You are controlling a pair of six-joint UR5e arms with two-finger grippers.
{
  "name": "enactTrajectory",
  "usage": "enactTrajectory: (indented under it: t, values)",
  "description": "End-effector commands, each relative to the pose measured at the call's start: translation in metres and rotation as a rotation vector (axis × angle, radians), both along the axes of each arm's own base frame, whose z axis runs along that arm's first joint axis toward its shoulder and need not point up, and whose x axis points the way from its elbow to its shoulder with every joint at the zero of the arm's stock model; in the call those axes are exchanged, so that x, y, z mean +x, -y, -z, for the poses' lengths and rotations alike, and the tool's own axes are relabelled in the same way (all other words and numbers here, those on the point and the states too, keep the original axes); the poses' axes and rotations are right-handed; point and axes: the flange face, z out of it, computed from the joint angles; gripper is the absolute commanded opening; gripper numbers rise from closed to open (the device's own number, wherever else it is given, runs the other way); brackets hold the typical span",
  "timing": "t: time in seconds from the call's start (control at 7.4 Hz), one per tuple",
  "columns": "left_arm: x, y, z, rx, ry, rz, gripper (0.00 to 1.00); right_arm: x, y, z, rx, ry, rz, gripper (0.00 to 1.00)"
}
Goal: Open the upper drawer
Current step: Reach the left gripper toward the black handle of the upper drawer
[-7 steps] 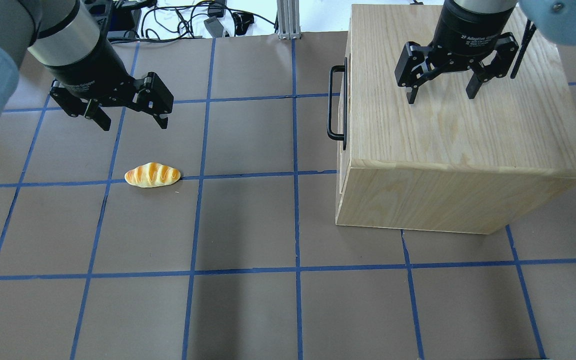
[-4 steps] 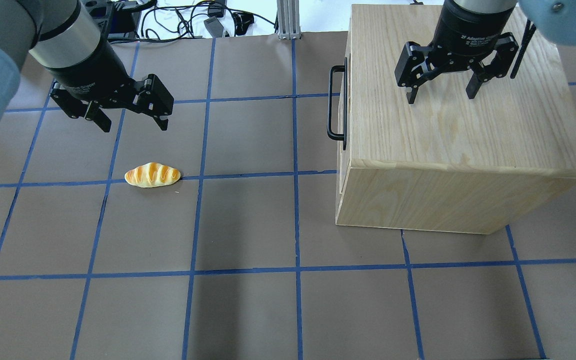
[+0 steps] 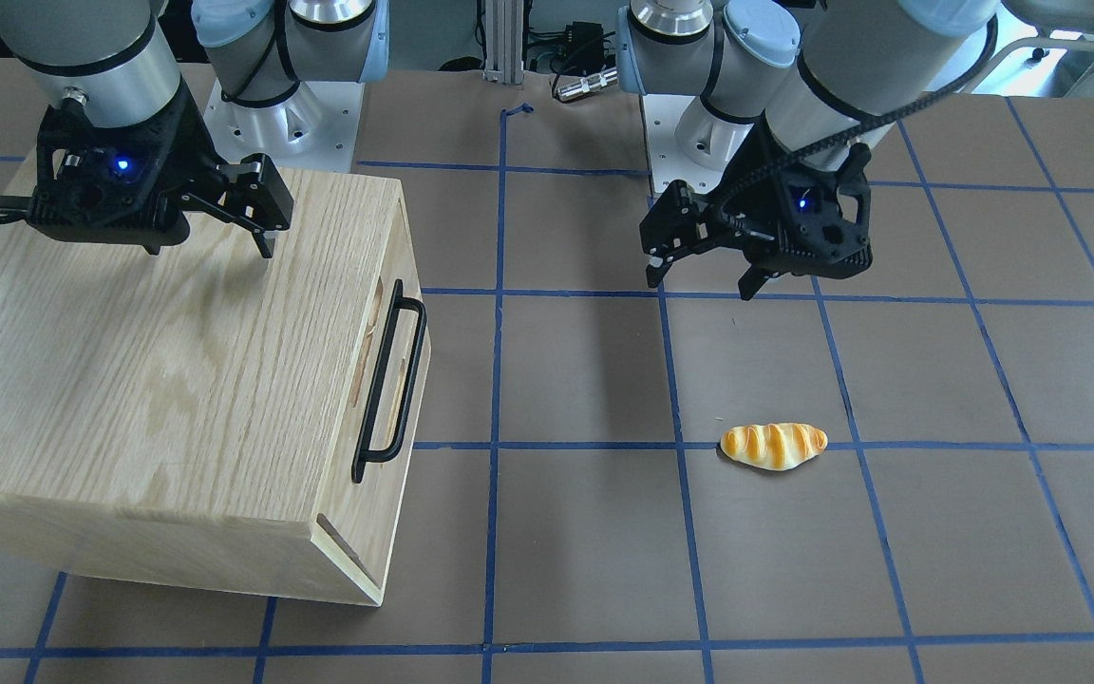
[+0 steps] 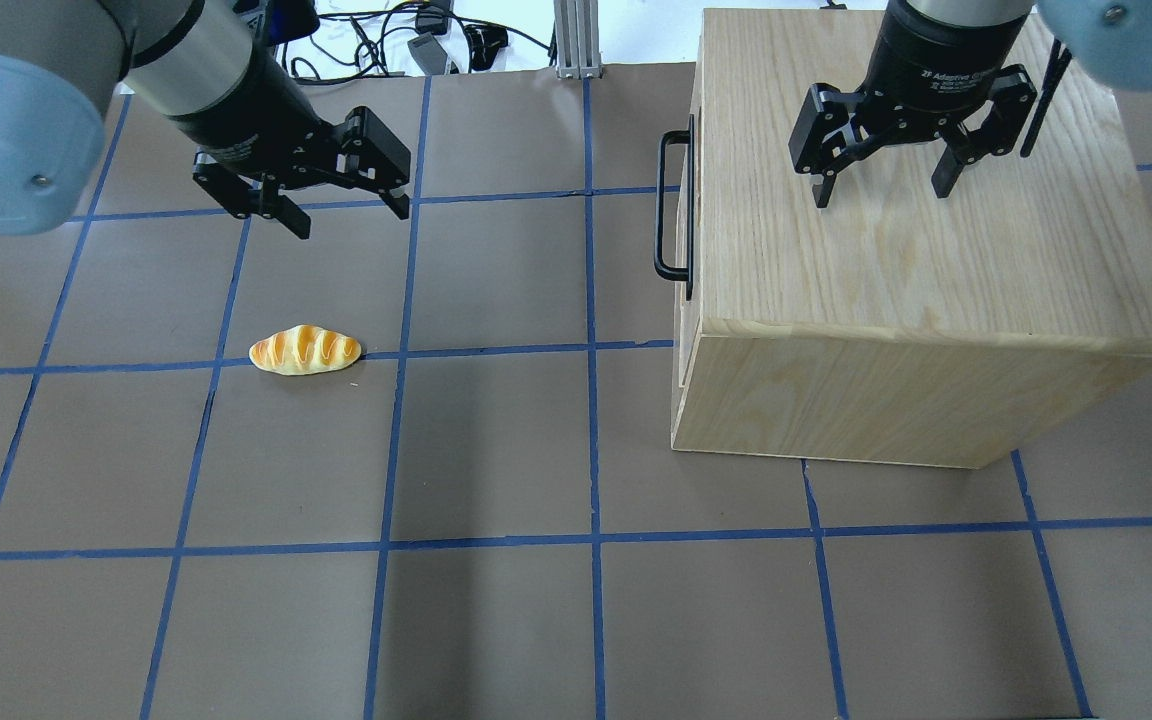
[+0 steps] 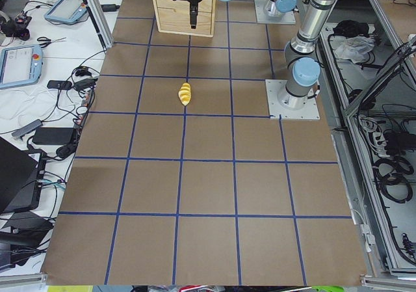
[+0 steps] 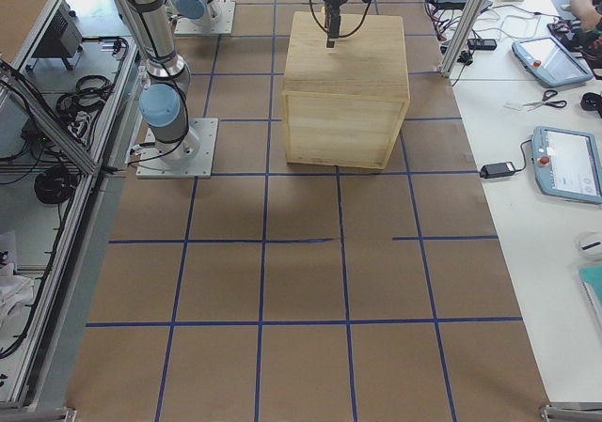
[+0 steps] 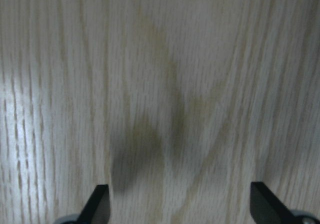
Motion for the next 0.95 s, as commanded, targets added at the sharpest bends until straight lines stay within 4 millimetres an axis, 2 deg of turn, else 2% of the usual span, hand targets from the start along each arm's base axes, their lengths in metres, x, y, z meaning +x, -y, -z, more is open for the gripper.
enactTrajectory:
  t: [0.0, 0.14, 0.27, 0.41, 0.54, 0.68, 0.81]
  values:
    - [-0.044, 0.022, 0.037, 0.023, -0.114, -0.011, 1.00, -0.001, 0.000, 0.000, 0.000, 0.000, 0.001, 1.00]
    - [-0.076, 0.028, 0.043, -0.008, -0.134, -0.085, 1.00, 0.000, 0.000, 0.000, 0.000, 0.000, 0.001, 1.00]
    - [-0.119, 0.023, 0.050, -0.012, -0.155, -0.124, 1.00, 0.000, 0.000, 0.001, 0.001, 0.000, 0.001, 1.00]
    - [-0.144, 0.024, 0.067, 0.013, -0.183, -0.143, 1.00, -0.001, 0.000, 0.000, 0.000, 0.000, 0.002, 1.00]
    - [-0.152, 0.032, 0.073, -0.013, -0.223, -0.150, 1.00, 0.000, 0.000, 0.000, 0.000, 0.000, -0.001, 1.00]
    - [-0.167, 0.028, 0.078, 0.009, -0.232, -0.191, 1.00, 0.000, 0.000, 0.000, 0.000, 0.000, 0.001, 1.00]
    - [-0.186, 0.019, 0.081, 0.007, -0.230, -0.161, 1.00, -0.001, 0.000, 0.000, 0.000, 0.000, 0.002, 1.00]
